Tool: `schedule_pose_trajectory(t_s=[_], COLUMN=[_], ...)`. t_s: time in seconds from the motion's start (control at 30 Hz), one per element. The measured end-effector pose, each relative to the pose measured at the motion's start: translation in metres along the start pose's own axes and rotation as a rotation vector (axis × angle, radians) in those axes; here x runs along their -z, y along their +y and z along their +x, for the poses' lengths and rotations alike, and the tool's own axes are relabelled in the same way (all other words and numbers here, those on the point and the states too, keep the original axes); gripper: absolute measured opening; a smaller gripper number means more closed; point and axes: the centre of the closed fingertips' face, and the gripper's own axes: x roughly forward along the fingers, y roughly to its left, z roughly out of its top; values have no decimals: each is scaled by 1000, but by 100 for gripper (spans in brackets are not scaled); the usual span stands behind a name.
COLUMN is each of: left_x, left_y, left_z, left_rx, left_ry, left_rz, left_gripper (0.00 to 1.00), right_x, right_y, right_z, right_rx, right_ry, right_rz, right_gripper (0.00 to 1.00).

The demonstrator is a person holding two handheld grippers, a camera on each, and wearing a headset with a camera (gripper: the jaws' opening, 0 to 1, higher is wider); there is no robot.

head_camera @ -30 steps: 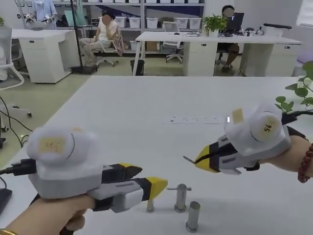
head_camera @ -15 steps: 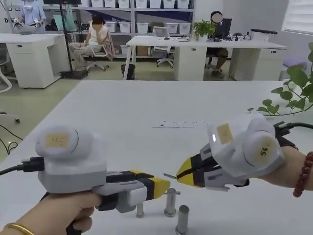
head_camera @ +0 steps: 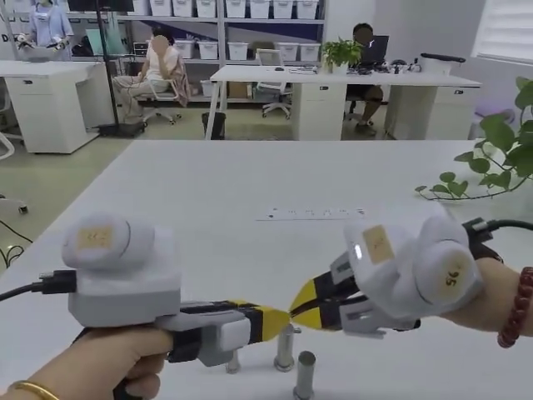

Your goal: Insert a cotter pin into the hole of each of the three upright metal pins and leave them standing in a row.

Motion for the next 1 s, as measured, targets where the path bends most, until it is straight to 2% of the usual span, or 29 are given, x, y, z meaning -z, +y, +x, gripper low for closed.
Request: schedule_pose_trajectory(t_s=[0.17,0.53,0.77,0.9,1.0], left_x=[0,4,6,7,10], left_y=[-4,-3,-2,-4,-5], left_z=[1,-1,-3,-4,-4], left_rx=[17,22,17,23,25], left_ry=[-6,-14,-29,-38,-27], left_rz=[-35,-94,-98,-89,-78], left_gripper=[9,3,1,1,0], right_x=[-5,-14,-15,-16,-15], right_y=[4,6,7,9,12], right_z=[-1,-2,-1,-1,1], right_rx=[-6,6,5,3,-18], right_ry=[-5,-18,-18,-27,-34], right_rz=[-24,-42,-38,-5,44], right_gripper=[2,2,3,3,4])
